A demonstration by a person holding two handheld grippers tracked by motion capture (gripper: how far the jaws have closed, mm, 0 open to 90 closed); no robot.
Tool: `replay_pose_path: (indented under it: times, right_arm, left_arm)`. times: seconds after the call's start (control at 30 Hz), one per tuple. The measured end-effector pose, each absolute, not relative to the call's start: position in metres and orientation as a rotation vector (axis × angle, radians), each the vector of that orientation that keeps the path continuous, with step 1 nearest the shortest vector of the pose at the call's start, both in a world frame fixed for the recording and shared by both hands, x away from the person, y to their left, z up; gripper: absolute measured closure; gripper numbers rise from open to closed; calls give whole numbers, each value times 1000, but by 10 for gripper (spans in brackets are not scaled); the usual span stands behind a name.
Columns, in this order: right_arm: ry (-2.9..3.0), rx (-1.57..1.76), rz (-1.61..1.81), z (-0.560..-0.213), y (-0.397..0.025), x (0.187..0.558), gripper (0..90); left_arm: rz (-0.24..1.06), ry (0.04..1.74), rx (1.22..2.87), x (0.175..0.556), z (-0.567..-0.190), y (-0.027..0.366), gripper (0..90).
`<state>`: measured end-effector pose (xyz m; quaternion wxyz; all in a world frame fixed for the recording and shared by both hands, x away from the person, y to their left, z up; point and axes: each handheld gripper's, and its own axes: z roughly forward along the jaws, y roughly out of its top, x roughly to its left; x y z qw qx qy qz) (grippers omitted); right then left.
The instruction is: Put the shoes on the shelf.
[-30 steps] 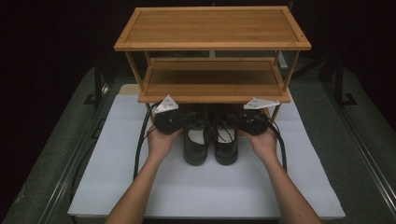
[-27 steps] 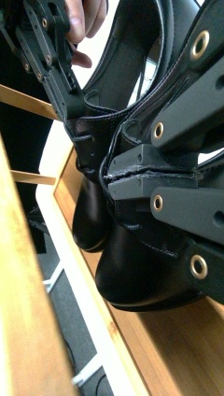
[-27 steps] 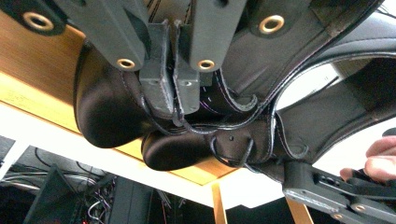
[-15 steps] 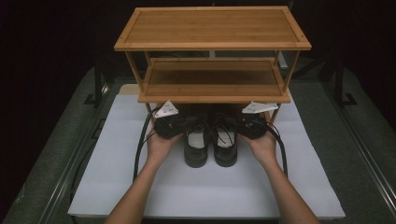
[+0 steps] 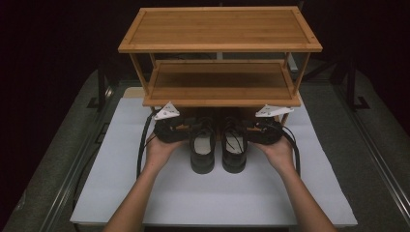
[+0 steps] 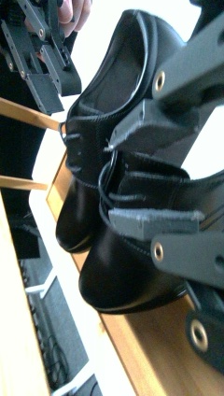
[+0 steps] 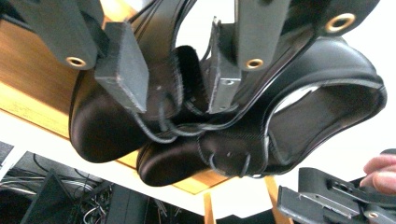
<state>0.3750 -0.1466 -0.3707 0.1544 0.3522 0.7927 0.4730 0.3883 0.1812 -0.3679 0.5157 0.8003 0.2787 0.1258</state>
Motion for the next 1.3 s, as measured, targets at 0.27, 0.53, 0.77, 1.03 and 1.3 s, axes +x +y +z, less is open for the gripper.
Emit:
replay_pose_path:
  times: [0.27,0.53,0.77,1.03,1.3]
  right_arm:
    - [2246,1013,1386,-366,-163,347,427]
    - [2273,1035,1370,-377,-179,318,295]
    - [2330,1065,1328,-400,-182,305,267]
    - [2427,1064,1266,-428,-169,305,189]
    - [2475,1046,1201,-445,-154,311,189]
  left_arm:
    - [301,651,1963,363,-365,195,369]
    - [348,662,1993,331,-373,210,230]
    - [329,689,2038,321,-400,214,135]
    - [293,671,2121,323,-427,198,20]
    - [297,643,2201,328,-444,179,19]
